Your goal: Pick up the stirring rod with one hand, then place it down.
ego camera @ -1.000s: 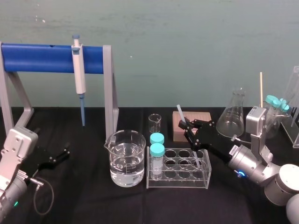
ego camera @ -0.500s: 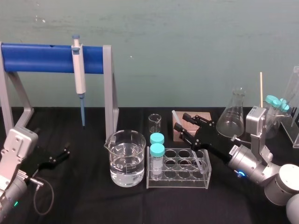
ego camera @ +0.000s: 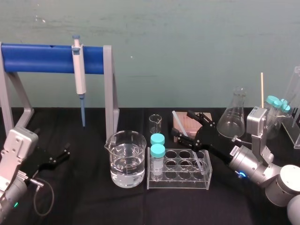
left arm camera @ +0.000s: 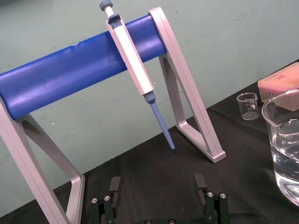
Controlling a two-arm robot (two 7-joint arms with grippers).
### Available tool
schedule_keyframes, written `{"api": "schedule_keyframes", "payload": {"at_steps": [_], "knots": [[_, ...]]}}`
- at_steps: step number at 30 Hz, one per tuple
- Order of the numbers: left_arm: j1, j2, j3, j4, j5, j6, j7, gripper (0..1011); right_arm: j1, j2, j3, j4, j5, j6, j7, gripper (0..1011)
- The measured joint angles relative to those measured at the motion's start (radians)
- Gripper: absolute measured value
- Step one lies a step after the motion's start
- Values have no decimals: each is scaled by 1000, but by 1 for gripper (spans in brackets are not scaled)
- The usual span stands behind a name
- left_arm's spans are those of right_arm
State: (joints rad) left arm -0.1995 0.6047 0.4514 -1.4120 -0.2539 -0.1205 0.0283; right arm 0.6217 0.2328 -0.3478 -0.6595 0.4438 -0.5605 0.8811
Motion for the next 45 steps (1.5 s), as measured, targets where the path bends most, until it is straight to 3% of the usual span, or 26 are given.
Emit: {"api": "schedule_keyframes", "payload": {"at_steps": [4,11,20,23,26,32,38,45], "knots": [[0,0,0,0,0,0,0,1000,0,0,0,0,0,0,0,997],[0,0,0,0,0,0,0,1000,-8,3,0,-19,-4,0,-12,1002],[0,0,0,0,0,0,0,1000,-142,43,50,-283,-12,39,-163,1003],[0,0,0,0,0,0,0,1000,-173,50,71,-339,-12,54,-210,1003],[0,0,0,0,0,0,0,1000,-218,61,106,-407,-21,84,-291,1003],[0,0,0,0,0,0,0,1000,-267,72,153,-461,-40,158,-382,1003],[0,0,0,0,0,0,0,1000,-307,81,166,-492,-52,258,-421,1003],[0,0,0,0,0,0,0,1000,-337,86,167,-515,-58,322,-437,1003]]}}
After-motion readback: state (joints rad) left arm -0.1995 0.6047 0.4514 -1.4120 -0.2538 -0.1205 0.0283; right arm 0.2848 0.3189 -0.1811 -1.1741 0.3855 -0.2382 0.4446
